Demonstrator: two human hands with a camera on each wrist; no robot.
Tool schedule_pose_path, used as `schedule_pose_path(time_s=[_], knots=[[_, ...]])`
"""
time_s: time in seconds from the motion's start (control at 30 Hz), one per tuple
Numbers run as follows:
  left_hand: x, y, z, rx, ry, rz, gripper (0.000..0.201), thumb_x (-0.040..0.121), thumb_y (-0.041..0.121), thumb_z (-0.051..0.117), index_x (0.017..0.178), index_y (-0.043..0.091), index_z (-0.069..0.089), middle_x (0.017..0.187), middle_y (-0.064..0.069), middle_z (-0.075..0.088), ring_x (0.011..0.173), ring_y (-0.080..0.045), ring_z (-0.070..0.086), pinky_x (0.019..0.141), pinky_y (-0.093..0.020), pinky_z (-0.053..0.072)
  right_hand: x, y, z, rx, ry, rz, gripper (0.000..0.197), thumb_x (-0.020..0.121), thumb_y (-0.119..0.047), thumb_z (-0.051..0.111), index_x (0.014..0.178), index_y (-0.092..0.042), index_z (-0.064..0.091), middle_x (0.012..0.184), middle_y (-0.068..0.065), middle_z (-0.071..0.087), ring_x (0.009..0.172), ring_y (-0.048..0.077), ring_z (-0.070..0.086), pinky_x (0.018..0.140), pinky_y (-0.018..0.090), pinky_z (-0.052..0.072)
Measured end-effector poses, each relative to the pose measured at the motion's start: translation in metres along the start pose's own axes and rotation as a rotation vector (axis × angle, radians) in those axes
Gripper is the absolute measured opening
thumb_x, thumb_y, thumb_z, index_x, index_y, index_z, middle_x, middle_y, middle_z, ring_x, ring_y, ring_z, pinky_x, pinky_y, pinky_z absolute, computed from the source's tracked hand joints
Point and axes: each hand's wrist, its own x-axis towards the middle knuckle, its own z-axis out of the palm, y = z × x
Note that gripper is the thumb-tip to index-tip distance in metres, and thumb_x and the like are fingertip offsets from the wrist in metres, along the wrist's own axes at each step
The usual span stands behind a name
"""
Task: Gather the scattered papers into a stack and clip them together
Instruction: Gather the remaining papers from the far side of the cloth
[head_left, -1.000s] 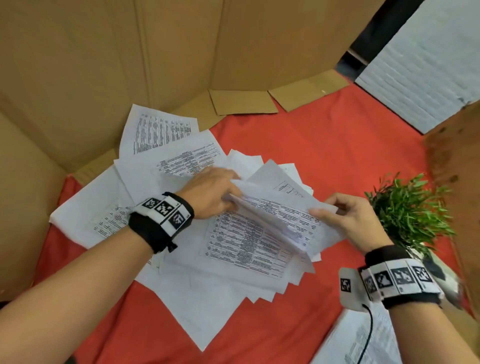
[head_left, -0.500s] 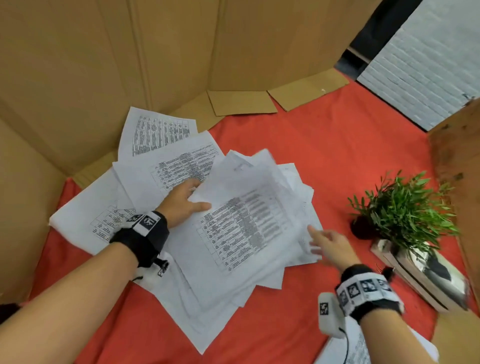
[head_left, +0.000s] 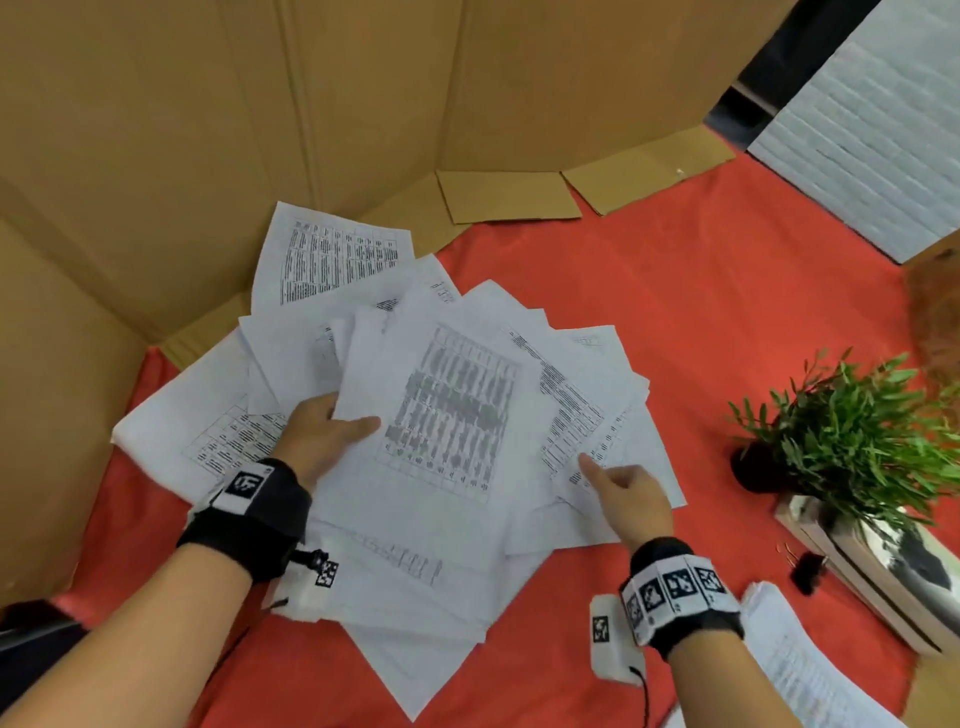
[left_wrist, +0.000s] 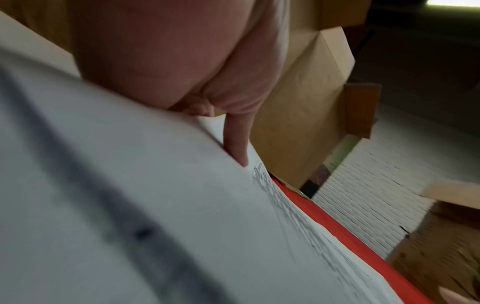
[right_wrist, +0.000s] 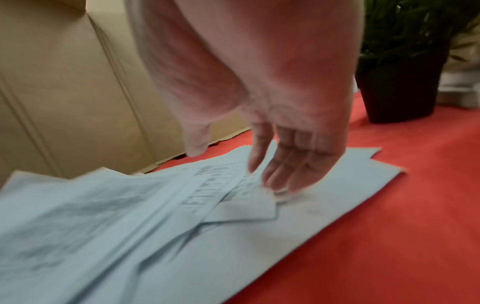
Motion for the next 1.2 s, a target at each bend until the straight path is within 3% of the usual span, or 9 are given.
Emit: schedule_pose_path(time_s=[0.17,0.33,0.43,0.57,0.77,0.97,1.03,1.13,1.2], knots=[[0.011,-0.007,-0.039,-0.036,0.024,-0.007,0.038,0.092,0.01,0.062,0.13,0.015,0.057,0.122,-0.003,0.067,0.111,-0.026,0.063,0.101,-0.046,0.047,0.052,-0.034,-0.023,-0.034,0.223,0.088,0.09,0.073,-0.055,0.078,0.134,0.0,0.042,0.135,0.02,0.053,0.126,0.036,0.051,0.102,0.044,0.043],[0.016,-0.008,-0.055,-0.007,0.111,0.037,0.039,0.093,0.003,0.059,0.127,0.022,0.057,0.117,0.003,0.067,0.107,-0.019,0.063,0.093,-0.036,0.05,0.078,-0.06,-0.012,0.136,0.101,0.403,0.126,0.043,-0.06,0.09,0.139,0.005,0.041,0.123,0.02,0.063,0.104,0.037,0.065,0.09,0.049,0.055],[0.012,-0.007,-0.056,-0.045,0.127,0.043,0.033,0.093,0.009,0.06,0.124,0.022,0.061,0.109,0.009,0.07,0.098,-0.01,0.065,0.076,-0.025,0.049,0.074,-0.063,0.005,0.165,0.039,0.37,0.073,0.059,-0.039,0.091,0.111,0.001,0.06,0.1,0.012,0.066,0.088,0.033,0.065,0.087,0.045,0.054],[0.011,-0.002,-0.055,-0.061,0.048,0.01,0.041,0.084,0.004,0.072,0.121,0.014,0.059,0.11,0.001,0.07,0.097,-0.017,0.067,0.075,-0.028,0.052,0.064,-0.077,0.022,0.17,0.076,0.112,0.05,0.073,-0.016,0.08,0.114,0.003,0.06,0.113,0.023,0.067,0.103,0.04,0.064,0.091,0.047,0.053],[0.007,-0.001,-0.045,0.055,-0.11,0.045,0.054,0.085,-0.012,0.06,0.13,0.016,0.052,0.127,-0.003,0.063,0.118,-0.022,0.059,0.103,-0.045,0.046,0.041,-0.095,-0.009,0.477,-0.141,0.012,0.04,0.08,-0.004,0.075,0.113,0.003,0.052,0.109,0.023,0.066,0.092,0.035,0.068,0.085,0.051,0.057],[-0.01,-0.007,-0.026,0.065,-0.155,0.063,0.05,0.084,-0.012,0.062,0.126,0.016,0.058,0.119,-0.003,0.066,0.11,-0.023,0.062,0.098,-0.04,0.05,-0.022,-0.104,-0.109,-0.05,0.486,-0.549,0.017,0.089,-0.01,0.062,0.101,-0.011,0.073,0.086,0.012,0.072,0.086,0.033,0.066,0.072,0.029,0.04],[-0.017,-0.008,-0.018,0.108,-0.162,0.073,0.046,0.086,-0.008,0.063,0.126,0.013,0.06,0.118,-0.004,0.066,0.107,-0.022,0.063,0.095,-0.035,0.05,-0.046,-0.101,-0.143,0.13,0.482,-0.643,0.019,0.086,-0.01,0.063,0.095,-0.025,0.073,0.078,-0.007,0.071,0.079,0.023,0.065,0.074,0.03,0.046],[-0.022,-0.011,-0.005,0.168,-0.179,0.093,0.036,0.088,-0.001,0.064,0.122,0.013,0.064,0.115,-0.005,0.068,0.106,-0.024,0.066,0.098,-0.036,0.049,-0.067,-0.084,-0.182,0.279,0.352,-0.621,0.032,0.082,-0.049,0.072,0.098,-0.021,0.071,0.092,-0.002,0.072,0.084,0.014,0.067,0.079,0.028,0.056],[-0.022,-0.012,0.003,0.232,-0.187,0.09,0.029,0.091,0.003,0.062,0.119,0.007,0.066,0.114,-0.007,0.069,0.102,-0.024,0.066,0.094,-0.032,0.049,-0.075,-0.076,-0.192,0.385,0.264,-0.588,0.025,0.087,-0.04,0.07,0.103,-0.021,0.072,0.097,-0.003,0.075,0.084,0.01,0.069,0.077,0.025,0.057]])
